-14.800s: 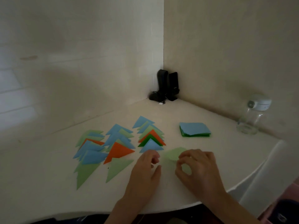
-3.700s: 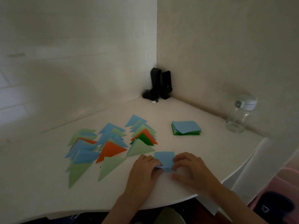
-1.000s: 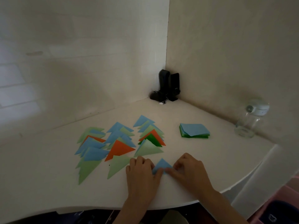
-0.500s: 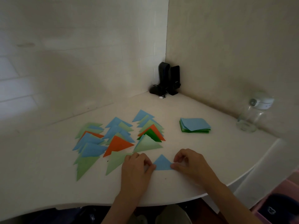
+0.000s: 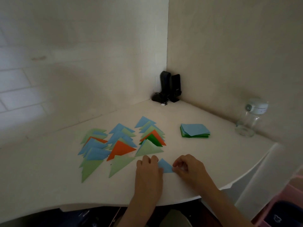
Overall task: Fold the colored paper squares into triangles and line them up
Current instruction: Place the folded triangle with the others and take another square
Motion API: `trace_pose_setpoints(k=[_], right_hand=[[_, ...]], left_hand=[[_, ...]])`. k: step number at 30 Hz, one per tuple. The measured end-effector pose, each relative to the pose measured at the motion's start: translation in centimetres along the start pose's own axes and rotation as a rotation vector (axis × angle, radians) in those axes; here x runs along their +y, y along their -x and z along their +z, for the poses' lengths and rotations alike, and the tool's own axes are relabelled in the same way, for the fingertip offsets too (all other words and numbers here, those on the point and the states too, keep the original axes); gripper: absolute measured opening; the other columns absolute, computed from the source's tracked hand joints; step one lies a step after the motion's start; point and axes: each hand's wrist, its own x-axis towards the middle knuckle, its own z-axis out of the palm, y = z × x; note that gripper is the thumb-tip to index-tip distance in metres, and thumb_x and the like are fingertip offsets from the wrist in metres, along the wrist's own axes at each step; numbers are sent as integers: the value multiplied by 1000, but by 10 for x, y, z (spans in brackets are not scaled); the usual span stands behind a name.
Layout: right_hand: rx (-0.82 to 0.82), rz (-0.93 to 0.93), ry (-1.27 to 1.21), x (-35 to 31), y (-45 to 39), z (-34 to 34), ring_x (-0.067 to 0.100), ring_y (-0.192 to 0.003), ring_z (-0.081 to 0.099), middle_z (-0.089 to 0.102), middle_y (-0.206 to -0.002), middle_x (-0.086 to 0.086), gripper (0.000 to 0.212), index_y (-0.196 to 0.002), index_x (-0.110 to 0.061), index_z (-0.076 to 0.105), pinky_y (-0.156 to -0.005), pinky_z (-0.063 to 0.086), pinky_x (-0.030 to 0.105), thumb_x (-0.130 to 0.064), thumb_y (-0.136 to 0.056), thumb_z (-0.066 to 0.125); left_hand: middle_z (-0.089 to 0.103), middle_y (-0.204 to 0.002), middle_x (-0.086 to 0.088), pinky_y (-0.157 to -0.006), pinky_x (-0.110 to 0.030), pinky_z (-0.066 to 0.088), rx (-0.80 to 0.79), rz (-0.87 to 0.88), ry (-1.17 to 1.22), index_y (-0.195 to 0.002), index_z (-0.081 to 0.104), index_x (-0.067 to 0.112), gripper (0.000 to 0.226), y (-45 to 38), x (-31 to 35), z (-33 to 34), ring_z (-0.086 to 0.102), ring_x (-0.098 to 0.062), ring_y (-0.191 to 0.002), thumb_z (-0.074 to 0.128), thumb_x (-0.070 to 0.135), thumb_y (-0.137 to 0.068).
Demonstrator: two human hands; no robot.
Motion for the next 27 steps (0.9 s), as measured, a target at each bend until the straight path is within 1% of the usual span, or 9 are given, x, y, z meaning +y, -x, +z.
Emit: trace_pose_setpoints(k=[3,7,9,11,15,18,22,24,27], right_hand=[[0,-17,14,2,-1,1,-2,-67,45,47,-75,-14,28,-68,-44,47,-77,40,23,-31,-79,69],[17,-40,14,5,-2,3,-3,-67,44,47,-75,-14,20,-72,-39,52,-75,41,22,-31,-78,70],[30,-54,-11,7,-2,3,-2,-67,46,50,-75,-13,25,-69,-41,50,-73,42,22,-30,-77,72],[64,-69,-61,10,-2,1,3,-64,51,54,-72,-12,29,-66,-42,49,-67,40,16,-30,-72,75],[161,-67,-92,11,-10,-8,0,-68,56,59,-72,-15,19,-70,-32,57,-61,39,8,-37,-75,75],[282,-50,4,21,-29,-19,1,-61,52,59,-79,-13,16,-77,-31,58,-61,37,13,-38,-78,71],[443,4,84,42,-60,-31,14,-82,59,63,-93,-5,18,-91,-23,66,-75,46,31,-32,-77,74],[462,46,98,48,-75,-34,20,-96,60,65,-101,0,22,-96,-19,68,-84,48,39,-28,-77,74],[398,83,153,53,-90,-35,21,-104,58,64,-110,1,27,-104,-17,69,-90,45,40,-31,-80,71]], left_hand=[[44,-117,1,-84,-26,37,-70,-56,-12,-120,45,23,33,-5,2,-1,41,-17,-103,56,35,-91],[49,-106,2,-73,-22,36,-99,-31,114,-112,50,21,33,-14,-5,0,51,-17,-95,66,23,-84],[50,-95,8,-67,-19,31,-78,19,164,-110,54,20,28,-15,-9,1,52,-14,-89,64,17,-84],[51,-85,11,-62,-15,30,-33,51,217,-104,58,20,22,-14,-14,2,51,-9,-79,63,12,-84],[57,-76,12,-59,-10,32,100,-5,285,-95,63,21,16,-21,-31,-4,53,-5,-70,66,10,-83],[60,-74,10,-59,-15,34,147,-16,278,-91,64,21,16,-35,-45,-8,54,-7,-69,69,9,-81],[61,-72,9,-60,-25,40,146,-8,254,-85,61,24,18,-49,-52,-7,56,-10,-69,68,8,-81],[60,-74,9,-62,-28,42,159,18,233,-84,60,24,20,-53,-54,-3,55,-11,-70,69,7,-80],[55,-81,7,-66,-37,46,186,34,197,-84,60,21,26,-58,-56,2,52,-16,-73,73,2,-73]])
